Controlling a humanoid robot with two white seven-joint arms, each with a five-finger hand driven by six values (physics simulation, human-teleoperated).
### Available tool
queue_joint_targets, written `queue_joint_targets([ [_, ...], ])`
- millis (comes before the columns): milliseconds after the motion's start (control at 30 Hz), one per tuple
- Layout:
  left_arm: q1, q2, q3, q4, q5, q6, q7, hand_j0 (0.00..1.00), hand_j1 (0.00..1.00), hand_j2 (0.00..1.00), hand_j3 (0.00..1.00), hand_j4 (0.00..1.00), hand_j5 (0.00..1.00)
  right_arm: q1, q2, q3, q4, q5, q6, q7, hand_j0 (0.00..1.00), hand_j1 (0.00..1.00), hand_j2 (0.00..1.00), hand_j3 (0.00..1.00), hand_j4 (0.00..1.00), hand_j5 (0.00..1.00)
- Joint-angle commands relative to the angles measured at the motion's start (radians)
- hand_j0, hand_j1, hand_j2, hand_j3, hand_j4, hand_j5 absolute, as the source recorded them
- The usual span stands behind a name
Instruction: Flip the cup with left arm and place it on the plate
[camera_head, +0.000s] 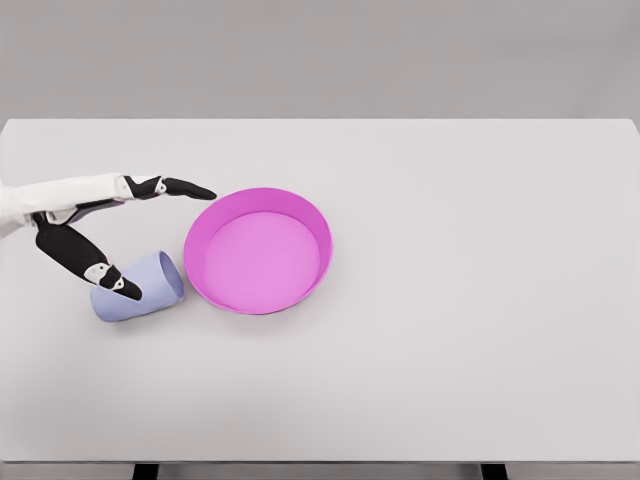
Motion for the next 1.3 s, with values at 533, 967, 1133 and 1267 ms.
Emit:
queue_joint_targets([
  [533,0.132,0.113,0.220,-0.073,-0.046,0.002,0.000,1.00,1.00,1.00,1.00,1.00,1.00,0.000,0.000,0.002,0.000,0.000,-0.001,0.002,1.00,1.00,1.00,1.00,1.00,1.00],
  [967,0.048,0.033,0.270,-0.073,-0.133,0.002,0.000,1.00,1.00,1.00,1.00,1.00,1.00,0.000,0.000,0.002,0.000,0.000,-0.001,0.002,1.00,1.00,1.00,1.00,1.00,1.00],
  [1133,0.009,-0.046,0.270,-0.074,-0.242,0.002,0.000,1.00,1.00,1.00,1.00,1.00,1.00,0.000,0.000,0.002,0.000,0.000,-0.001,0.002,1.00,1.00,1.00,1.00,1.00,1.00],
  [1267,0.011,-0.074,0.263,-0.074,-0.239,0.157,0.103,1.00,1.00,1.00,1.00,1.00,1.00,0.000,0.000,0.002,0.000,0.000,-0.001,0.002,1.00,1.00,1.00,1.00,1.00,1.00],
])
